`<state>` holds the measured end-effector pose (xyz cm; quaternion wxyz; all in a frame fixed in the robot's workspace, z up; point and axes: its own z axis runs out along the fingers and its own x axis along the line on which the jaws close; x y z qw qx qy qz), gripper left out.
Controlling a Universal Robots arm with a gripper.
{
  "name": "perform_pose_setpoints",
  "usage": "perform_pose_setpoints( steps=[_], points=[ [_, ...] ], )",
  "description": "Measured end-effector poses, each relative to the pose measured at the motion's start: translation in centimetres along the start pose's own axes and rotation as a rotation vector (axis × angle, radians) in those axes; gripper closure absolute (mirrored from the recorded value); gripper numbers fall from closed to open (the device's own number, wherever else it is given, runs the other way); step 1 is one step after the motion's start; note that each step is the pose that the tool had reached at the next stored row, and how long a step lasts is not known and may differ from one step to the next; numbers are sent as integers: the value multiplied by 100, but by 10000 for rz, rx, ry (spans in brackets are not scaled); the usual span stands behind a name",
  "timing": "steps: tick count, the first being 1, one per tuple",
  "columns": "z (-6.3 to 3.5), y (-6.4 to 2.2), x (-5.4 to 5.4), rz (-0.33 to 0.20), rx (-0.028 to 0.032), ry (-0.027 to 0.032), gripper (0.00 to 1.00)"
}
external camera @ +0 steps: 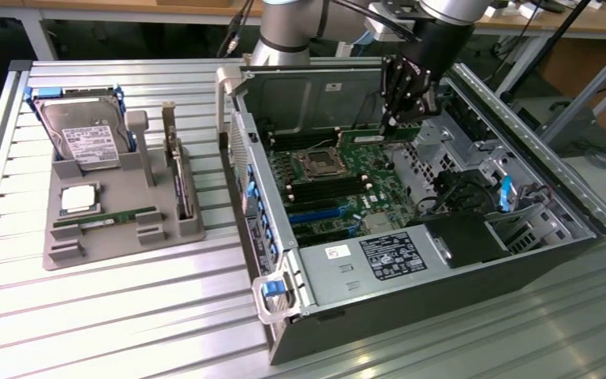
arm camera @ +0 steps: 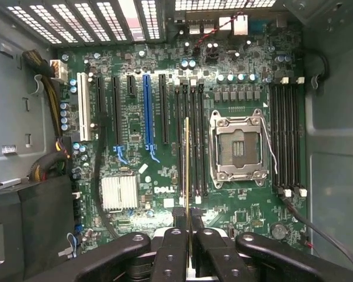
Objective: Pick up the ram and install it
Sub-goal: 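Insert the ram into the slot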
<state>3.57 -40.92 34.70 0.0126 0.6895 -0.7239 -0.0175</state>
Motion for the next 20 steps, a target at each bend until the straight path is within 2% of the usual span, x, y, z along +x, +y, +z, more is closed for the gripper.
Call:
perform_pose_setpoints(
  steps=[20],
  points=[
    [65, -3, 0, 0, 1, 0, 87]
  ],
)
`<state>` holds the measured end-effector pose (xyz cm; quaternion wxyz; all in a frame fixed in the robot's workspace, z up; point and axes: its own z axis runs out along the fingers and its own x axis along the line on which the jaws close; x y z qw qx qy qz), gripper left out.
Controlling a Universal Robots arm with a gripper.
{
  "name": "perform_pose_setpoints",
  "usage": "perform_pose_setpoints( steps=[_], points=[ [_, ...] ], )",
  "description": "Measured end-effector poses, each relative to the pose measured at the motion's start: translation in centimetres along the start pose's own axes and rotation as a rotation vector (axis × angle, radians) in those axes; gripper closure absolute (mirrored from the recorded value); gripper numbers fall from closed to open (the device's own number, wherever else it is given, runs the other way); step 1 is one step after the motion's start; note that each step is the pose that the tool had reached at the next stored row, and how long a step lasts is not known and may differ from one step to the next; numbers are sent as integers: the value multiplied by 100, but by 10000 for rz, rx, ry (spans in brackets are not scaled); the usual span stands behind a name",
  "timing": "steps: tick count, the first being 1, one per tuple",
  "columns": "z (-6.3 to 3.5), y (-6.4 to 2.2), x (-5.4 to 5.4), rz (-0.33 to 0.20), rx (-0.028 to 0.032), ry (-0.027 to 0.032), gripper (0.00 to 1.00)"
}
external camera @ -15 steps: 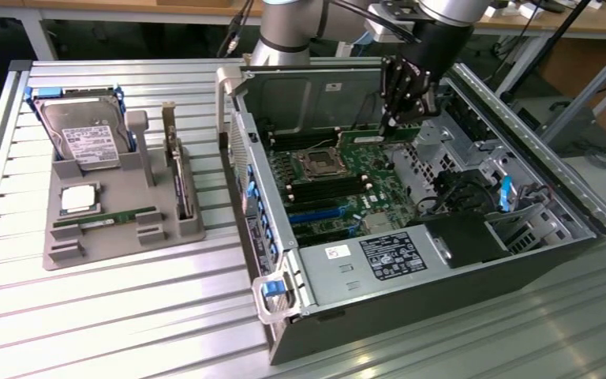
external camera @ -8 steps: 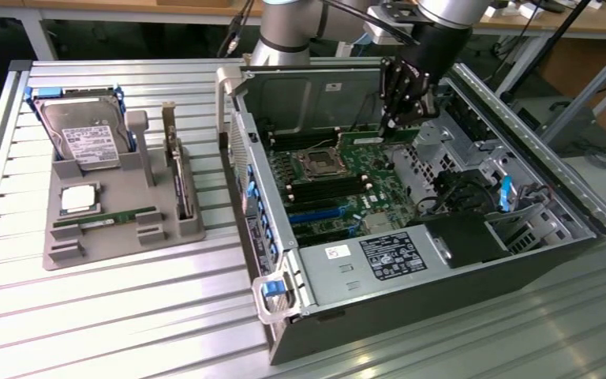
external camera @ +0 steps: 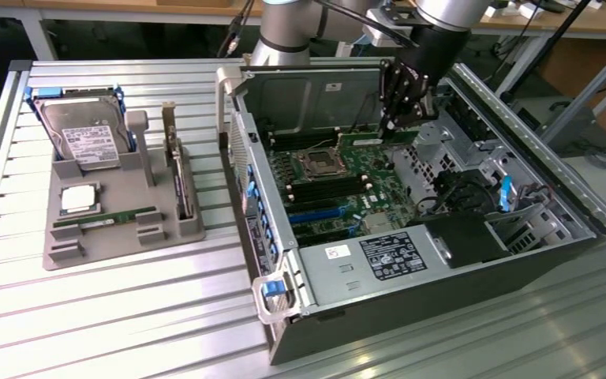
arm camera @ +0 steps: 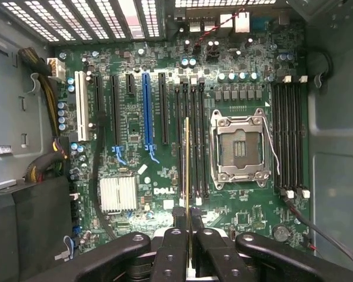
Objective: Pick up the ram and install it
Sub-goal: 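Insert the ram into the slot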
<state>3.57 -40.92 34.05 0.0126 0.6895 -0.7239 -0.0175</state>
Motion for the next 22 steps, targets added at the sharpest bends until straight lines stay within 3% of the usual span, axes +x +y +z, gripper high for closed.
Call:
perform_pose_setpoints(
  steps=[22],
  points=[
    [89, -4, 0, 0, 0, -1, 87]
  ],
)
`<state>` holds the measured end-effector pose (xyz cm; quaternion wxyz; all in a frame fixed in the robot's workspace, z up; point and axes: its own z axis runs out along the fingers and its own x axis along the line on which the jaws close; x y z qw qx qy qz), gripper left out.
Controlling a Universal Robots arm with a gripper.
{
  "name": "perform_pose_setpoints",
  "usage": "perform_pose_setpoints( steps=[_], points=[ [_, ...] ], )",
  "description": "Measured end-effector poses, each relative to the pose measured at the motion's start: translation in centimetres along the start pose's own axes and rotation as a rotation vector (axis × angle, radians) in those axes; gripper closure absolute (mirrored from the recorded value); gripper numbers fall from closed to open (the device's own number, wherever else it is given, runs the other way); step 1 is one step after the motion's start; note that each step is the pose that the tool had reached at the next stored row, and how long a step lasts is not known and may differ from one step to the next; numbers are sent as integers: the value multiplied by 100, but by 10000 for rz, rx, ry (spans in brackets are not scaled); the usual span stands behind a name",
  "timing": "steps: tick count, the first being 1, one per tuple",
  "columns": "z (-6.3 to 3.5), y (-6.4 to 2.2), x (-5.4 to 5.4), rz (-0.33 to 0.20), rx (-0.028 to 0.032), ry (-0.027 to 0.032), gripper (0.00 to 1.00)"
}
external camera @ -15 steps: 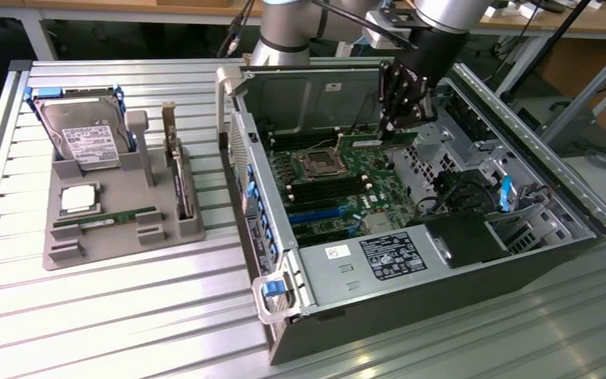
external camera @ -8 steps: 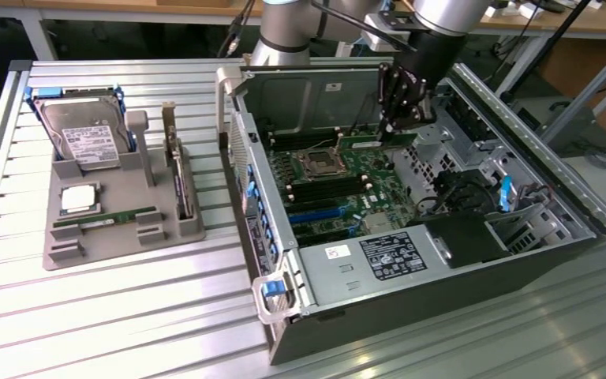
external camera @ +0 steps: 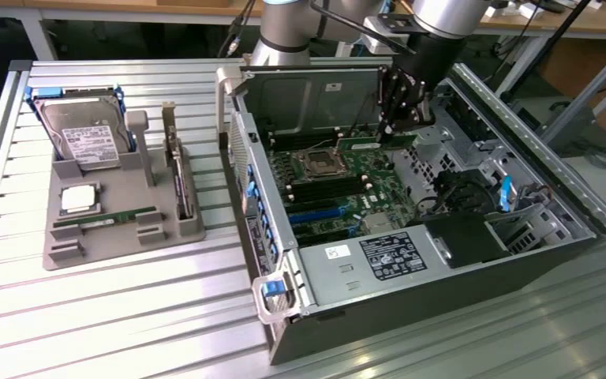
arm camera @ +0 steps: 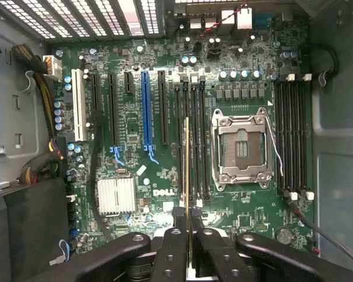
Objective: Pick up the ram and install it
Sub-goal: 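Insert the ram into the slot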
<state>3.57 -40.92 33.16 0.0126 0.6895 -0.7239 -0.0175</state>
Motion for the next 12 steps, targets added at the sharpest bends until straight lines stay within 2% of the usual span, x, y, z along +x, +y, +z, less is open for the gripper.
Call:
perform_pose_setpoints(
  steps=[12],
  points=[
    [60, -3, 0, 0, 0, 0, 87]
  ],
)
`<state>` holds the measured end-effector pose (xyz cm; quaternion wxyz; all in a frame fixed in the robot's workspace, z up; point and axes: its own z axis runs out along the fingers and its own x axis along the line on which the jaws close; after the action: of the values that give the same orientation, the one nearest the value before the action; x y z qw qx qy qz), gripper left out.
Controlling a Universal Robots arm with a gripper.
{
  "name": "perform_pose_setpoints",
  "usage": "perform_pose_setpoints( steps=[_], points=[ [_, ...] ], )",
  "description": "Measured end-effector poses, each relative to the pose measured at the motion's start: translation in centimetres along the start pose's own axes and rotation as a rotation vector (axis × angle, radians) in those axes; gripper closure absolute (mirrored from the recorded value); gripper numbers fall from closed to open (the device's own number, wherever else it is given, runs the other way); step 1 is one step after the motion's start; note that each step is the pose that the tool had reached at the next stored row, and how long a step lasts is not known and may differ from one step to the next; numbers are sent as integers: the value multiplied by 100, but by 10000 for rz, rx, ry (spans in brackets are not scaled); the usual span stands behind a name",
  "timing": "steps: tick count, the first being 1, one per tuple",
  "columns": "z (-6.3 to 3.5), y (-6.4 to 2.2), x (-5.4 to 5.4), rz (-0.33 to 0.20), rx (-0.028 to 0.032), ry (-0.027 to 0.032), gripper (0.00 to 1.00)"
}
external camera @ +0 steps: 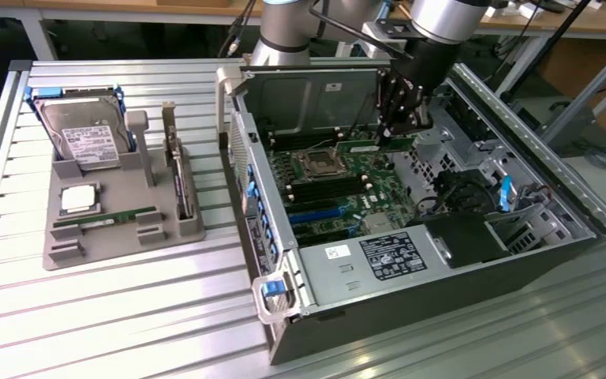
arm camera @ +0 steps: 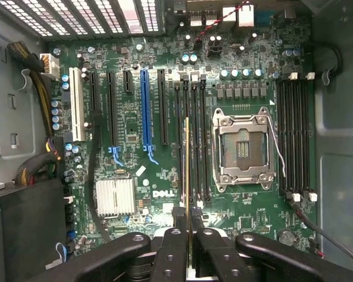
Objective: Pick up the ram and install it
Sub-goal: 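Insert the ram into the slot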
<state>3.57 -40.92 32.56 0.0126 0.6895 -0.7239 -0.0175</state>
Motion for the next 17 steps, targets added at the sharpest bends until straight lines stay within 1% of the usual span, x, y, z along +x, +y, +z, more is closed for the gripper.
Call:
perform_pose_setpoints(
  steps=[17],
  points=[
    [73, -3, 0, 0, 0, 0, 87]
  ],
)
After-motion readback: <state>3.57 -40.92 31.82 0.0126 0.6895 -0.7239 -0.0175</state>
